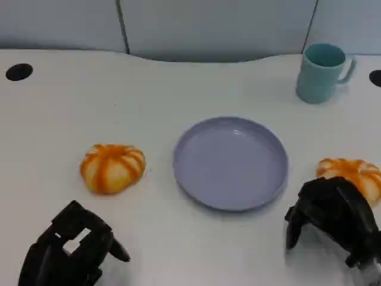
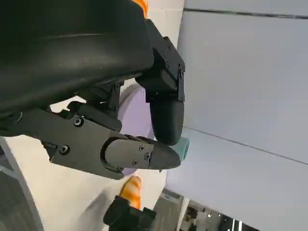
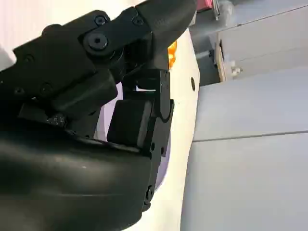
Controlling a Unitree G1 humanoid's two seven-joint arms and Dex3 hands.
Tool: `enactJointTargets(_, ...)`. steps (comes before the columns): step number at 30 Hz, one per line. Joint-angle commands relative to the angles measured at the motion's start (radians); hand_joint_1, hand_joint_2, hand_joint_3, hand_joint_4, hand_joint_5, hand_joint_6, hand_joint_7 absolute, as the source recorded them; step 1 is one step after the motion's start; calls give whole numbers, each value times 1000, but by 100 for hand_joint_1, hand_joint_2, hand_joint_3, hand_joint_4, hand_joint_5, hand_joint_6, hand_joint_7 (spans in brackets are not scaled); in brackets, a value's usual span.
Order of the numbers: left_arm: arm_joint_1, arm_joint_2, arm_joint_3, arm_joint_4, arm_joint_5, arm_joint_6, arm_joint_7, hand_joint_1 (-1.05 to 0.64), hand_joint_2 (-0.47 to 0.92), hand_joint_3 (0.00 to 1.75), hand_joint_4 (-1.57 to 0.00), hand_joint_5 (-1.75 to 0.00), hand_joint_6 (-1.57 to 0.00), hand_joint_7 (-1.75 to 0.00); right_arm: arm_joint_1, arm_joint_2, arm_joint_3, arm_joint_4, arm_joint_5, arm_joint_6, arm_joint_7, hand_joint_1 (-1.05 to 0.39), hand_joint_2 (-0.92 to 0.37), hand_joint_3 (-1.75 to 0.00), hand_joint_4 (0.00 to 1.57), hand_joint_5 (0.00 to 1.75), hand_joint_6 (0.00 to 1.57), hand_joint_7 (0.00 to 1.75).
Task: Grasp the bread from the table and place it into the plate.
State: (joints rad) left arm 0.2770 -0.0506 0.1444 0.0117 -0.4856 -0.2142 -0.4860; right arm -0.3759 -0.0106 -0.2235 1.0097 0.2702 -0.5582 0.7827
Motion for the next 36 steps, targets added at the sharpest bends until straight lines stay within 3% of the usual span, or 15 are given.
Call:
enactJointTargets(1,-1,17,8,-1,-8,2,-10,-42,92,25,-58,-175,-53,-147,9,-14,2,-2,0,-9,-6,-105,-78,-1,157,88,157,64)
enactJointTargets(29,-7,15,11,18,-8,-27,-28,-41,92,26,-58,-175,-53,-145,10,-12,2,-4,-1,-7,-12,-105,-78,0,157,88,157,64)
enactJointTargets(32,-13,26,15,36,21,-98,-50,-45,92,17,-55,-165,-57,-124,14,-4,2,-1,4,-15,-1,-105,-78,0,157,88,157,64)
enactJointTargets(36,-18,32,11,54,34,-142,-57,-46,92,15,-54,-161,-59,-116,14,-3,2,-2,4,-12,-1,-105,-78,0,157,88,157,64)
